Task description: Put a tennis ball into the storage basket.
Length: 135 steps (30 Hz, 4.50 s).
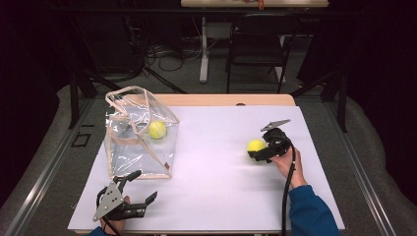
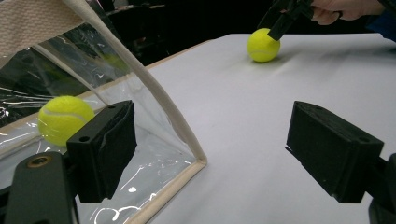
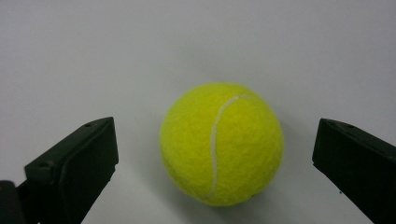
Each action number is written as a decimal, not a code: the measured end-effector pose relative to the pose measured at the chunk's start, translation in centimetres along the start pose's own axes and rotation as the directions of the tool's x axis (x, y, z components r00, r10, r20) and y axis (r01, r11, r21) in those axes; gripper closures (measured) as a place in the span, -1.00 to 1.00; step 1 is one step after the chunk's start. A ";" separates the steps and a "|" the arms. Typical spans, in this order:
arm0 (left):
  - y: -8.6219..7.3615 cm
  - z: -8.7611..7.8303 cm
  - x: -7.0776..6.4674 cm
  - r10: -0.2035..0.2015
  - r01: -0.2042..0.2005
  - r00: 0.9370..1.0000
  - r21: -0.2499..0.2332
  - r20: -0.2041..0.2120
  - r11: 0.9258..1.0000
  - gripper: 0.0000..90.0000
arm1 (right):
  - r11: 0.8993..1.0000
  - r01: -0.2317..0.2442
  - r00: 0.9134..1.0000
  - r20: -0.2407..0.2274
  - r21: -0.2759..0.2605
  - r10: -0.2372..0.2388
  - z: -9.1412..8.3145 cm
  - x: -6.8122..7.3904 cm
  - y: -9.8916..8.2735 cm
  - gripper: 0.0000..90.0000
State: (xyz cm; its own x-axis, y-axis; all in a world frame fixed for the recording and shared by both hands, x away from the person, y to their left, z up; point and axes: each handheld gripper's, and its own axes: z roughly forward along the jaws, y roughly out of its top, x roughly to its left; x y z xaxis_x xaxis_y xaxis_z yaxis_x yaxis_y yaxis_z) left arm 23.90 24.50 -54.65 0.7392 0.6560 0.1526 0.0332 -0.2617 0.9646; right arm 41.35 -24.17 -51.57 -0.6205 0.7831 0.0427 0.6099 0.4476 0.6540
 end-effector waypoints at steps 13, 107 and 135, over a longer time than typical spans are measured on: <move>0.0 0.0 0.0 0.001 -0.001 1.000 -0.001 0.001 1.000 -0.65 | 0.999 -0.029 0.999 -0.020 0.042 0.030 1.7 -0.4 -0.5 -0.97; 0.1 0.1 0.1 -0.013 0.013 1.000 -0.007 0.005 1.000 -0.65 | 0.992 0.127 0.991 -0.034 -0.001 -0.127 -2.4 3.9 4.2 -0.42; 0.1 0.1 0.0 -0.013 0.013 1.000 -0.009 0.004 1.000 -0.65 | 0.986 0.158 0.985 -0.064 -0.055 -0.161 -2.0 5.5 5.7 -0.42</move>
State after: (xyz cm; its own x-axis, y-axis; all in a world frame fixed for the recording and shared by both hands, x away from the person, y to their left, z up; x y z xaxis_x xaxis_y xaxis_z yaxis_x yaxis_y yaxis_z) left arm 24.02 24.41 -54.61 0.7416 0.6563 0.1391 0.0369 -0.2470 0.9683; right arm 40.44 -18.16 -46.09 -0.7409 0.6714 -0.0151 0.4762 0.5411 0.6931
